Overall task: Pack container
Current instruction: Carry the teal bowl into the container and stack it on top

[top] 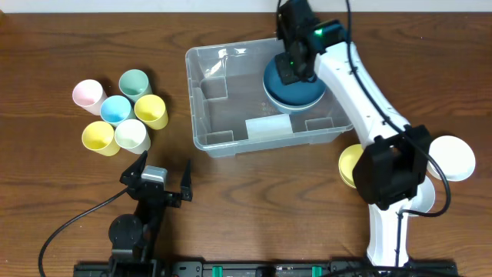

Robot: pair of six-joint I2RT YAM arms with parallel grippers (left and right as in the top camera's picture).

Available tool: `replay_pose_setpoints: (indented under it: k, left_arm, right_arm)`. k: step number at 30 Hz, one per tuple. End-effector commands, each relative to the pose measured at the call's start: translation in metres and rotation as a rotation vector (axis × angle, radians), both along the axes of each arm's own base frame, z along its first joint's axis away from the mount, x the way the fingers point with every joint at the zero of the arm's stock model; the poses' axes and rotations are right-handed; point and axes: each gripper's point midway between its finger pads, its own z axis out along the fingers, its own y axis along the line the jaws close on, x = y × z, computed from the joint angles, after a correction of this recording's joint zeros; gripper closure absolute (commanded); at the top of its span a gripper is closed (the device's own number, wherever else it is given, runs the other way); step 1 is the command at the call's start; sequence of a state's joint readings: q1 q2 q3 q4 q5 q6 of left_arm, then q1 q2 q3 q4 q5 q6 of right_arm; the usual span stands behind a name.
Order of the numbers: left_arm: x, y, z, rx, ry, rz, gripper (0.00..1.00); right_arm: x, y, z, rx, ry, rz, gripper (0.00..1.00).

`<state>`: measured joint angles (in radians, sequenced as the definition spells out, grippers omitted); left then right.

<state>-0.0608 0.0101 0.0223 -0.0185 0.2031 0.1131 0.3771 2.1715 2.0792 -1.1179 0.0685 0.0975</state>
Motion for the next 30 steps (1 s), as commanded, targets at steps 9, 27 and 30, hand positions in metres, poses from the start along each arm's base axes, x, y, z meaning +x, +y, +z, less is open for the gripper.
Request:
replay_pose_setpoints:
  k: [9,27,30]
  left_arm:
    - [-0.001,-0.003,-0.016,0.018,0.042,-0.019,0.02]
    - [-0.001,-0.003,-0.016,0.018,0.042,-0.019,0.02]
    - [-0.001,-0.003,-0.016,0.018,0.042,-0.019,0.02]
  right_arm:
    - [0.012,-0.068,0.014,-0.01,-0.006,-0.128,0.99]
    - [0.012,-0.121,0.01,-0.023,0.029,-0.226,0.99]
    - [0.013,-0.128,0.01,-0.023,0.031,-0.242,0.99]
